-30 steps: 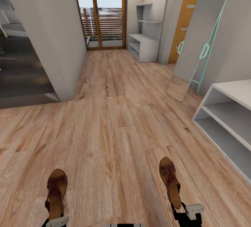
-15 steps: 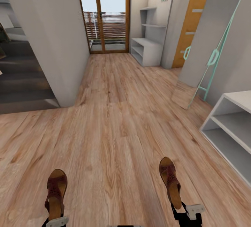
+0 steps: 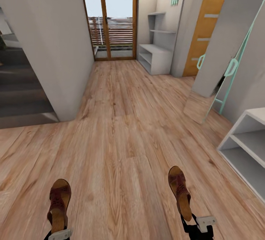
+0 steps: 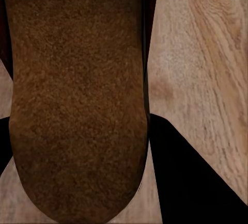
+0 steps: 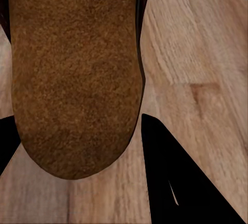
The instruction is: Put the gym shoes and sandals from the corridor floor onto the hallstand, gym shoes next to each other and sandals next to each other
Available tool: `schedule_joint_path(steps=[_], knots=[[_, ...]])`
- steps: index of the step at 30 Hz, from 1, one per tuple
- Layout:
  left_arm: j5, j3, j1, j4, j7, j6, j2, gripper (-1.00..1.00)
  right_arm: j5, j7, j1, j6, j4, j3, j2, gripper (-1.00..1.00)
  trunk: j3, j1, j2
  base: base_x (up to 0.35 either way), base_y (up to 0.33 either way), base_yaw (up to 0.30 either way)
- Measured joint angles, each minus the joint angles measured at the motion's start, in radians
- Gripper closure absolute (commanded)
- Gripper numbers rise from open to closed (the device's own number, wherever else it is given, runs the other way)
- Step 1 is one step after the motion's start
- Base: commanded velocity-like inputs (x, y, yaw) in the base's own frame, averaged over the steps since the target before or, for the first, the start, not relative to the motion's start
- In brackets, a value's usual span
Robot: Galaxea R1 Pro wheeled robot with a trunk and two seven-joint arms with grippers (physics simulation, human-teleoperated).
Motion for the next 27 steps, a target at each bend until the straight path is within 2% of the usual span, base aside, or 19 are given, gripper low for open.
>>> schedule_joint_path(steps=[9, 27], knots=[[0.0, 0.0, 0.0, 0.0, 0.0, 0.0, -0.001, 1.0, 0.001, 0.0, 0.0, 0.0, 0.0, 0.0, 0.001, 1.0, 0.014, 0.0, 0.0, 0.339, -0.01, 0.003], [0.0, 0.0, 0.0, 0.0, 0.0, 0.0, -0.001, 1.0, 0.0, -0.001, 0.0, 0.0, 0.0, 0.0, 0.001, 1.0, 0.042, 0.0, 0.0, 0.34, -0.106, 0.068]])
